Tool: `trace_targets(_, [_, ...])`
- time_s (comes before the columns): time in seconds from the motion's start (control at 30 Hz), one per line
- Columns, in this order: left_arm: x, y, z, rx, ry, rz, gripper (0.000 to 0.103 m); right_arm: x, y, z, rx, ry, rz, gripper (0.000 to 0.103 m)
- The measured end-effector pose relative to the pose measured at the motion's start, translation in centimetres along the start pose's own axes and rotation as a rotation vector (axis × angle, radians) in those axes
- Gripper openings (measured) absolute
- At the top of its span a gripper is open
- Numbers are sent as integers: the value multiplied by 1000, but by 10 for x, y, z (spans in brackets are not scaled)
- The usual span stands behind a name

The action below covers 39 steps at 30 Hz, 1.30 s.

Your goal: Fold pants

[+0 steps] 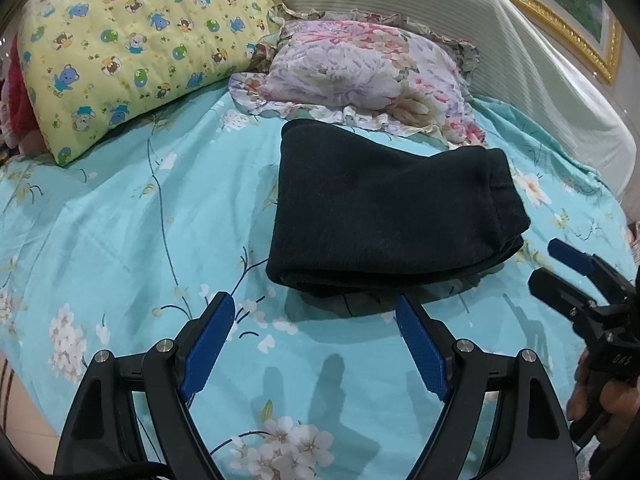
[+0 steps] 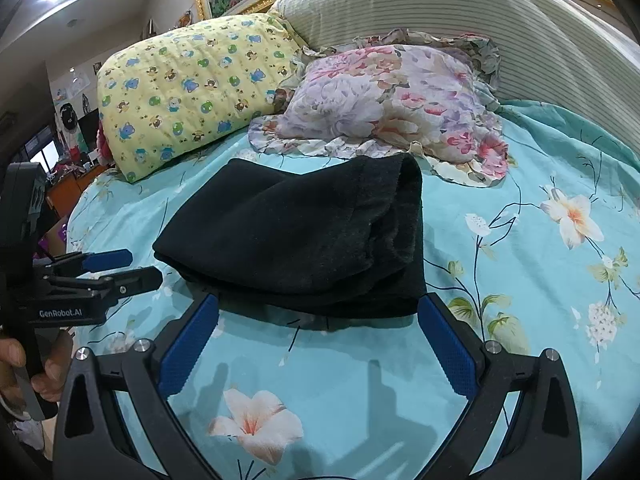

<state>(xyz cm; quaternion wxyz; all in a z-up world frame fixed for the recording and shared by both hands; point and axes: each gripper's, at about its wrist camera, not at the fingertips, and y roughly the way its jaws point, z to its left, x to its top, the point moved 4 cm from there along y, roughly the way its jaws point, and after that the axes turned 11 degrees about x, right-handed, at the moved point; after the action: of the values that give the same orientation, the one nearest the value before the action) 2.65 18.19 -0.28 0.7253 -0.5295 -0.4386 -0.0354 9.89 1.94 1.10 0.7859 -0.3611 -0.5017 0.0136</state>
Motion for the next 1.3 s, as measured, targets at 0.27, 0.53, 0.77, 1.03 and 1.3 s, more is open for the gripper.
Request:
trace_targets(0.27, [-6, 5, -4, 32, 17, -3, 84, -3, 3, 0, -10, -3, -5, 101])
trace_targets(0.53, [-7, 11, -5, 41, 15, 1, 84, -7, 10, 1, -6, -1, -1, 101])
trace_targets(0.77, [-7, 15, -5, 41, 9, 9, 84, -5, 15, 1, 0, -8, -1, 101])
trace_targets(1.03, [-6, 16, -7, 48, 10, 2, 84, -4, 15, 1, 2, -8, -15, 101])
trace_targets(1.3, [-4, 18, -10, 50, 21, -5, 84, -3, 16, 0, 3, -6, -21, 101])
